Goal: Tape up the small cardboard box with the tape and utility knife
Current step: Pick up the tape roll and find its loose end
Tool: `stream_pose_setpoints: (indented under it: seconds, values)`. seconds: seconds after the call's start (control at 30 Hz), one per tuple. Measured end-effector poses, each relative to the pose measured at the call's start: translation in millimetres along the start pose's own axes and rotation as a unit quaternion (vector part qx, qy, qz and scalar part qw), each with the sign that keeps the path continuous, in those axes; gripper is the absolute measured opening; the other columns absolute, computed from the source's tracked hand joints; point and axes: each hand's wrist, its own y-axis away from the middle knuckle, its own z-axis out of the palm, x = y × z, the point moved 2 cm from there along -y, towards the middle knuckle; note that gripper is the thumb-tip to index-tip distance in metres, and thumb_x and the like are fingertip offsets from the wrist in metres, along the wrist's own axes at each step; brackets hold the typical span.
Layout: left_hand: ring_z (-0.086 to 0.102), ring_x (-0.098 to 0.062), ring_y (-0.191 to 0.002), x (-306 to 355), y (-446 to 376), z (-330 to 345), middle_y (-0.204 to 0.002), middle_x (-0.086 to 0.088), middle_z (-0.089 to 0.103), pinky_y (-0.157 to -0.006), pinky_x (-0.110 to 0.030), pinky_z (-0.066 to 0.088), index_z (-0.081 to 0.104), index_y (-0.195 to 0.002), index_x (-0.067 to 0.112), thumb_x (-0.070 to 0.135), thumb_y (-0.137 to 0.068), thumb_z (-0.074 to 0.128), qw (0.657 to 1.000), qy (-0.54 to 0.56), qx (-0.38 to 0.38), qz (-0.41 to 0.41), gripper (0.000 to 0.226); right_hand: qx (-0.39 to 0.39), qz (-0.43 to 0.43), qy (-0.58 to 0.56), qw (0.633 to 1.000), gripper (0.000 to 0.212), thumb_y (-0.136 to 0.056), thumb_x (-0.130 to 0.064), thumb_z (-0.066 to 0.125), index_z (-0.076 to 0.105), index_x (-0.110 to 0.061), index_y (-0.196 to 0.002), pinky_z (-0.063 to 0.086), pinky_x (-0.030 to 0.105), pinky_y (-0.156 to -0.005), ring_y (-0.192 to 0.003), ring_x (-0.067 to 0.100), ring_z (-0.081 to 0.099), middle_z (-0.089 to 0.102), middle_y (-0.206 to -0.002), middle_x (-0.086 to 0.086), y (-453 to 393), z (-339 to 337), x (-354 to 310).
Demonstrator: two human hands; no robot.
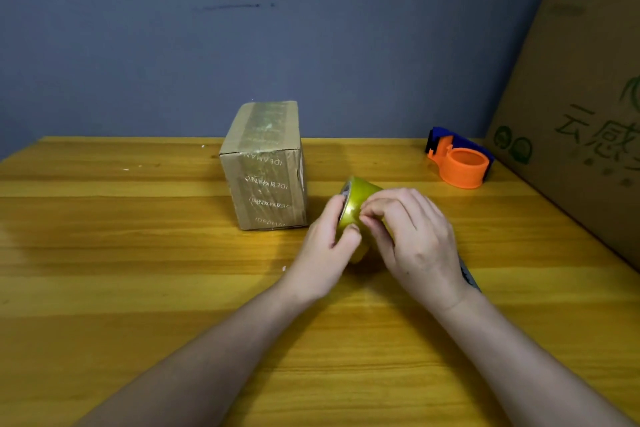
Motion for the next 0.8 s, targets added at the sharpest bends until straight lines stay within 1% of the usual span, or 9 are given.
stream_pose_setpoints:
  seconds: [0.1,0.17,0.23,0.3,0.37,0.47,0.63,0.73,0.8]
  values:
    - [0.048,0.004,-0.081,3,0,2,-0.083,0.026,0.056,-0.081,-0.021,0.042,0.050,-0.097,0.027,0.033,-0.077,0.040,1.000,0.018,-0.014,-0.010,0.023,-0.001,-0.006,0.009,1.000,0.018,-0.094,-0.018,0.056,0.066,-0.005,-0.086,0.049,0.035,-0.070,-0.080,0.025,0.064,0.069,-0.091,0.007,0,-3,2]
    - [0.050,0.006,-0.086,3,-1,2,-0.087,0.028,0.058,-0.084,-0.022,0.042,0.052,-0.102,0.027,0.036,-0.080,0.043,1.000,0.015,-0.021,-0.010,0.026,-0.001,0.037,-0.011,0.999,0.016,-0.094,-0.016,0.056,0.066,-0.005,-0.089,0.049,0.032,-0.074,-0.082,0.023,0.063,0.069,-0.093,0.006,0,-3,5]
    - [0.055,0.001,-0.089,1,1,4,-0.093,0.022,0.062,-0.086,-0.031,0.046,0.054,-0.108,0.024,0.041,-0.082,0.049,0.999,0.003,-0.037,-0.008,0.031,0.014,0.125,-0.061,0.990,0.014,-0.094,-0.017,0.056,0.065,-0.007,-0.091,0.047,0.025,-0.078,-0.085,0.017,0.061,0.069,-0.092,0.003,1,-4,10]
    - [0.061,-0.014,-0.092,-2,3,6,-0.100,0.007,0.065,-0.087,-0.043,0.050,0.051,-0.114,0.025,0.047,-0.080,0.056,0.998,-0.046,-0.051,0.005,0.042,0.027,0.178,-0.080,0.980,0.016,-0.092,-0.020,0.056,0.066,-0.007,-0.091,0.044,0.020,-0.076,-0.084,0.012,0.058,0.068,-0.089,0.003,1,-4,14]
    - [0.063,-0.022,-0.092,-3,3,8,-0.100,0.001,0.066,-0.084,-0.046,0.051,0.049,-0.114,0.029,0.047,-0.076,0.060,0.995,-0.084,-0.047,0.020,0.043,0.029,0.181,-0.078,0.980,0.017,-0.091,-0.021,0.056,0.066,-0.007,-0.090,0.044,0.018,-0.074,-0.082,0.010,0.056,0.067,-0.086,0.003,2,-6,16]
    - [0.064,-0.023,-0.086,-3,2,6,-0.095,0.009,0.065,-0.084,-0.050,0.051,0.053,-0.114,0.030,0.042,-0.077,0.062,0.999,-0.027,-0.019,0.005,0.039,0.016,0.145,-0.073,0.987,0.014,-0.090,-0.019,0.058,0.065,-0.007,-0.090,0.044,0.019,-0.076,-0.082,0.011,0.056,0.066,-0.087,0.003,1,-6,16]
    - [0.058,0.001,-0.090,-1,3,4,-0.097,0.024,0.063,-0.085,-0.029,0.048,0.052,-0.114,0.032,0.040,-0.078,0.060,1.000,0.011,-0.011,-0.003,0.038,-0.005,0.155,-0.125,0.980,0.013,-0.085,-0.012,0.060,0.064,-0.009,-0.097,0.047,0.026,-0.077,-0.088,0.012,0.055,0.062,-0.094,0.000,0,0,15]
    - [0.062,-0.012,-0.090,-2,4,4,-0.099,0.012,0.064,-0.086,-0.042,0.052,0.050,-0.120,0.028,0.043,-0.079,0.060,0.999,-0.034,-0.019,0.014,0.045,0.018,0.196,-0.137,0.971,0.008,-0.085,-0.009,0.063,0.064,-0.012,-0.093,0.048,0.027,-0.074,-0.086,0.010,0.055,0.057,-0.092,-0.009,0,-3,15]
    - [0.065,-0.022,-0.088,-3,4,6,-0.097,0.004,0.066,-0.081,-0.047,0.052,0.047,-0.121,0.032,0.049,-0.079,0.058,0.997,-0.073,-0.027,0.021,0.046,0.028,0.196,-0.122,0.973,0.008,-0.085,-0.007,0.065,0.065,-0.011,-0.092,0.048,0.026,-0.073,-0.085,0.010,0.055,0.058,-0.090,-0.007,0,-5,15]
